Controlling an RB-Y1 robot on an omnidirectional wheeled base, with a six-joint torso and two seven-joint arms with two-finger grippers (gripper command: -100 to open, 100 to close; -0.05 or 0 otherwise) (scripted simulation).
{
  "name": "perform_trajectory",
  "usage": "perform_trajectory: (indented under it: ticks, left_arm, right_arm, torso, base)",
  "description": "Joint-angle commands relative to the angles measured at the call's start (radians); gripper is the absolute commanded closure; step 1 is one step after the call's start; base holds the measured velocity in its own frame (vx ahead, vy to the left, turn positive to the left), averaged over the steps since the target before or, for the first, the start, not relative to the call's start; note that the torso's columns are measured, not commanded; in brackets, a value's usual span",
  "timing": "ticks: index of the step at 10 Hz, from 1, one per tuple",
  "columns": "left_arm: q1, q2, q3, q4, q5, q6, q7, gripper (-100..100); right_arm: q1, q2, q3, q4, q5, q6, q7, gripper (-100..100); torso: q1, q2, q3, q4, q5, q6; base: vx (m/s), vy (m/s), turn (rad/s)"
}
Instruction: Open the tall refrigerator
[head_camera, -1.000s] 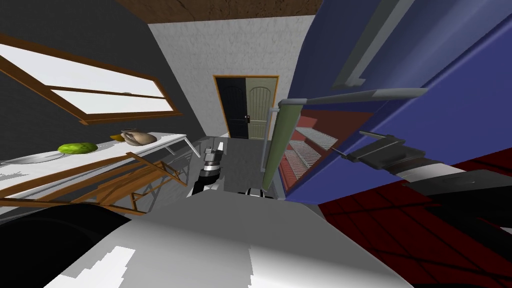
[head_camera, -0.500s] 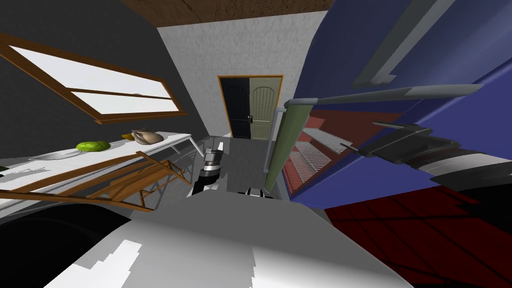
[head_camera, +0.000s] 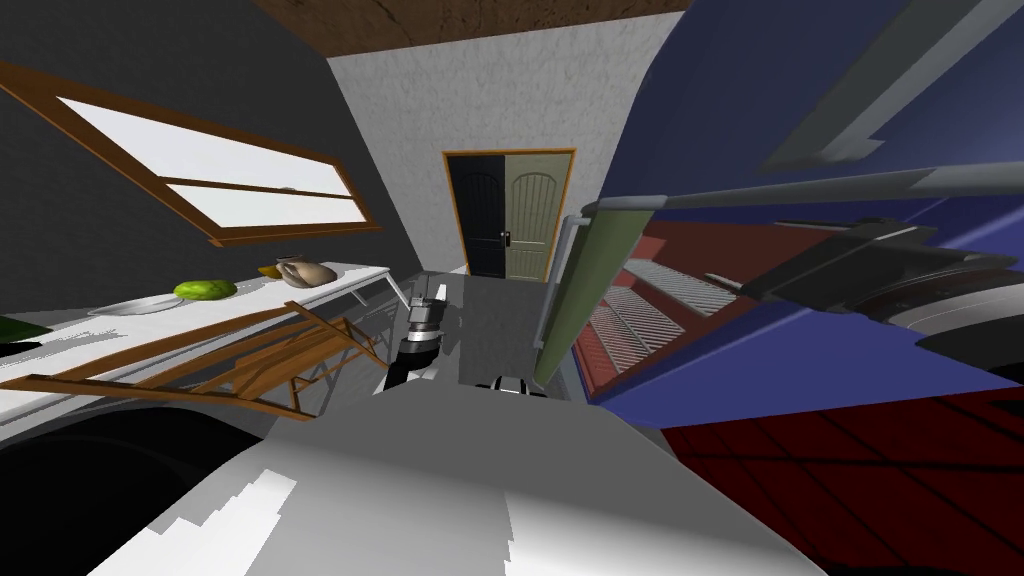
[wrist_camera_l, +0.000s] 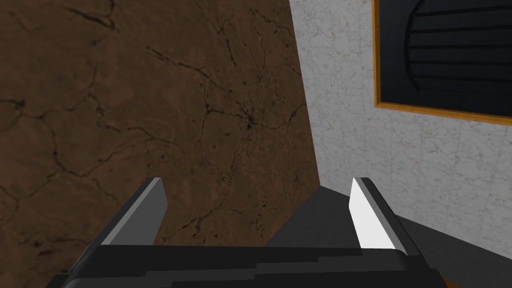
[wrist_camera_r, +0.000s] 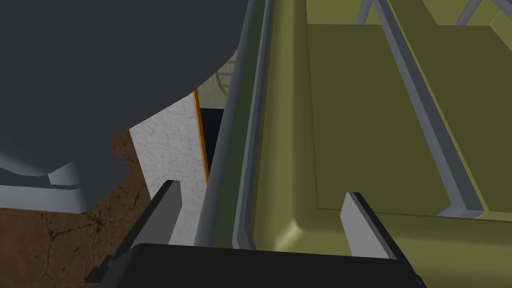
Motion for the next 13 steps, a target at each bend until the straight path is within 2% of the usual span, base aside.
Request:
perform_trajectory:
  ticks: [1, 2, 3, 4, 5, 8, 13]
  left_arm:
    - [0.000, 0.000, 0.000, 0.000, 0.000, 0.000, 0.000, 0]
    - [0.000, 0.000, 0.000, 0.000, 0.000, 0.000, 0.000, 0]
    - [0.000, 0.000, 0.000, 0.000, 0.000, 0.000, 0.000, 0]
    - [0.000, 0.000, 0.000, 0.000, 0.000, 0.000, 0.000, 0]
    - [0.000, 0.000, 0.000, 0.000, 0.000, 0.000, 0.000, 0]
    - [0.000, 0.000, 0.000, 0.000, 0.000, 0.000, 0.000, 0]
    - [0.000, 0.000, 0.000, 0.000, 0.000, 0.000, 0.000, 0]
  right_arm:
    - [0.005, -0.025, -0.042, -0.004, 0.041, -0.007, 0.000, -100]
    - [0.005, -0.019, -0.036, -0.001, 0.027, -0.006, 0.008, -100]
    - [0.002, -0.044, -0.063, 0.011, 0.025, -0.023, -0.011, -100]
    - [0.004, -0.034, -0.052, 0.004, 0.029, -0.015, -0.004, -100]
    - [0.003, -0.035, -0.054, 0.005, 0.029, -0.017, -0.008, 100]
    - [0.018, -0.029, -0.071, 0.026, 0.043, -0.018, -0.011, 100]
    - [0.049, -0.017, -0.104, 0.070, 0.072, -0.019, -0.018, 100]
  torso:
    - [0.000, 0.000, 0.000, 0.000, 0.000, 0.000]
    - [-0.001, 0.000, 0.000, 0.000, 0.000, 0.000]
    - [-0.002, 0.000, 0.000, 0.000, 0.000, 0.000]
    - [-0.001, -0.004, -0.003, -0.001, 0.000, 0.000]
    - [0.000, -0.003, -0.002, -0.001, 0.000, 0.000]
    - [0.013, -0.005, -0.003, -0.001, 0.004, 0.000]
    - [-0.002, 0.000, 0.000, 0.000, 0.000, 0.000]
  base:
    - [0.014, 0.048, 0.014]
    - [0.004, 0.018, 0.000]
    - [0.083, 0.003, 0.007]
    - [0.052, -0.001, 0.002]
    - [0.006, 0.000, 0.001]
    - [0.104, 0.198, -0.068]
    - [0.108, 0.268, -0.068]
